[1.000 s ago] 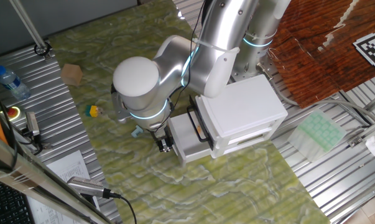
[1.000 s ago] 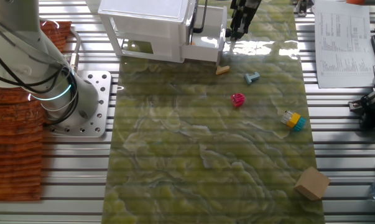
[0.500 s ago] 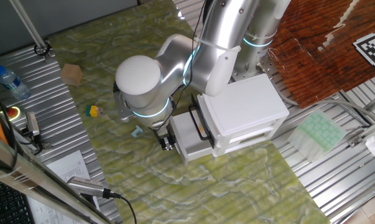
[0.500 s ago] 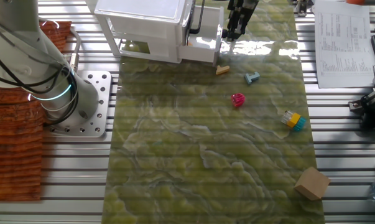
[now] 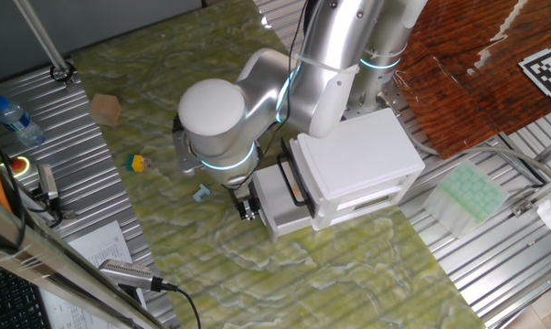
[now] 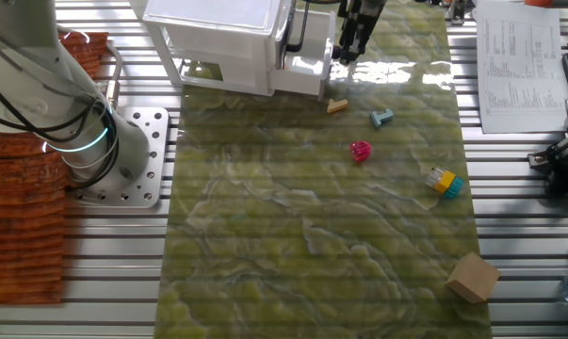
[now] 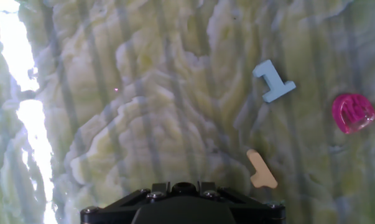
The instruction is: Put things in the drawer
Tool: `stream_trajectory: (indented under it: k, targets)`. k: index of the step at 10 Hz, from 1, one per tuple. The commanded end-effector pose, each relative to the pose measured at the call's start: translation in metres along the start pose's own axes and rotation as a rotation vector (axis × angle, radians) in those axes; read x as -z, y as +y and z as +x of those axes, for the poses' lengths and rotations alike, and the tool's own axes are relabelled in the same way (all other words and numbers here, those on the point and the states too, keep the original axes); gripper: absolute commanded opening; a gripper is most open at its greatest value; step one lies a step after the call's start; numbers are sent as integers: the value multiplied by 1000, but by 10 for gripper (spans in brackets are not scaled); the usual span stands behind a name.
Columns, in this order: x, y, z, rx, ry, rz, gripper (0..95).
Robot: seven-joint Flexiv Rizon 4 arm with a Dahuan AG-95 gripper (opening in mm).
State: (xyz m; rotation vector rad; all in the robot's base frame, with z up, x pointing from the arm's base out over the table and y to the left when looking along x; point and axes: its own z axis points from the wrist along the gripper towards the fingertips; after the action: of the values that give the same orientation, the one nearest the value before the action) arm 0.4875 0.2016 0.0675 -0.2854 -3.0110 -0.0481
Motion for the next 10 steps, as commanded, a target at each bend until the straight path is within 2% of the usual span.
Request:
stream_trajectory:
  k: [1,3,5,10]
  targets:
    - [0,2,1,3,15,-4,0]
    - [-2,-2,3,42,29,21,0]
    - [-1,-2,6,16,43,13,0]
    - [-2,-4,18,12,51,13,0]
